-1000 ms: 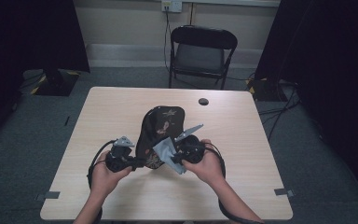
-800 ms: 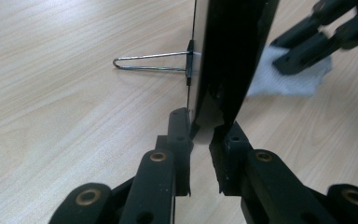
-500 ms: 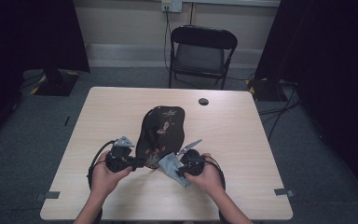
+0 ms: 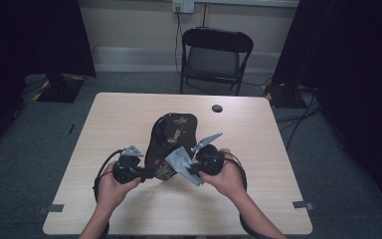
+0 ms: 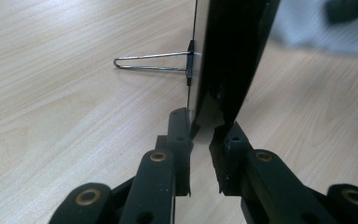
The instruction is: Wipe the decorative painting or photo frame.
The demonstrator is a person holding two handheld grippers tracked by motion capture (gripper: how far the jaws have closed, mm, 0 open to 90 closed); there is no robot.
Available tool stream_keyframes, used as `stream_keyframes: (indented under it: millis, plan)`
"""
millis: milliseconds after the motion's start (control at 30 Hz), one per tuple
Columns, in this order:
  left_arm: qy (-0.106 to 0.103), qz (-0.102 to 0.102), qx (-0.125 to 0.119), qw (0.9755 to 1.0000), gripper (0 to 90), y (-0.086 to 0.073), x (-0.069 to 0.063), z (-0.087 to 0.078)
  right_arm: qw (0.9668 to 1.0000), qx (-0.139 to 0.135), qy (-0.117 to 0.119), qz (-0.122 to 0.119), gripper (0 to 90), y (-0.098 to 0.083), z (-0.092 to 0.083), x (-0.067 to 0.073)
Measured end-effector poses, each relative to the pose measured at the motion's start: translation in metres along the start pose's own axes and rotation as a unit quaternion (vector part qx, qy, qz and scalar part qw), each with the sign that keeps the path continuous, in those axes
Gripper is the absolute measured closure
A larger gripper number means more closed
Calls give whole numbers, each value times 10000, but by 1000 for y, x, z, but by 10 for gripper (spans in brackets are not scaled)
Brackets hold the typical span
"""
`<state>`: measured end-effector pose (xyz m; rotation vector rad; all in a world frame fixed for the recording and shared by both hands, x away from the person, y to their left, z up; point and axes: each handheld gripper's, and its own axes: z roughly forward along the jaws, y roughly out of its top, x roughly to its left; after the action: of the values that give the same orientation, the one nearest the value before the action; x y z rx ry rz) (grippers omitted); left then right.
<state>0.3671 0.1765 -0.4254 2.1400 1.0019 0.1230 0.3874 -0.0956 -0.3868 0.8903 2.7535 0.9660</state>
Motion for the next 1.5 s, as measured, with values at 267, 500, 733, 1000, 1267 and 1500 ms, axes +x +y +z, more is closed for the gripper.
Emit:
stream_keyframes:
  millis: [267,500,733,1000,1267,1500]
  plan:
    - [0,-7,-5,10000,786,0,0,0,9984,-457,-111,-323,821,53,-45,13]
    - [-13,-6,-27,10000,786,0,1,0,9969,-595,-140,-497,821,76,-56,22]
    - [-7,19,-2,10000,786,0,1,0,9979,-488,-52,-429,821,64,-40,21]
    - [-8,5,-3,10000,786,0,0,0,9991,-302,60,-308,821,45,-16,17]
    - [-9,14,-2,10000,786,0,0,0,9997,-141,136,-123,821,22,8,11]
    - [-3,13,-1,10000,786,0,0,0,9999,51,106,-1,820,6,23,7]
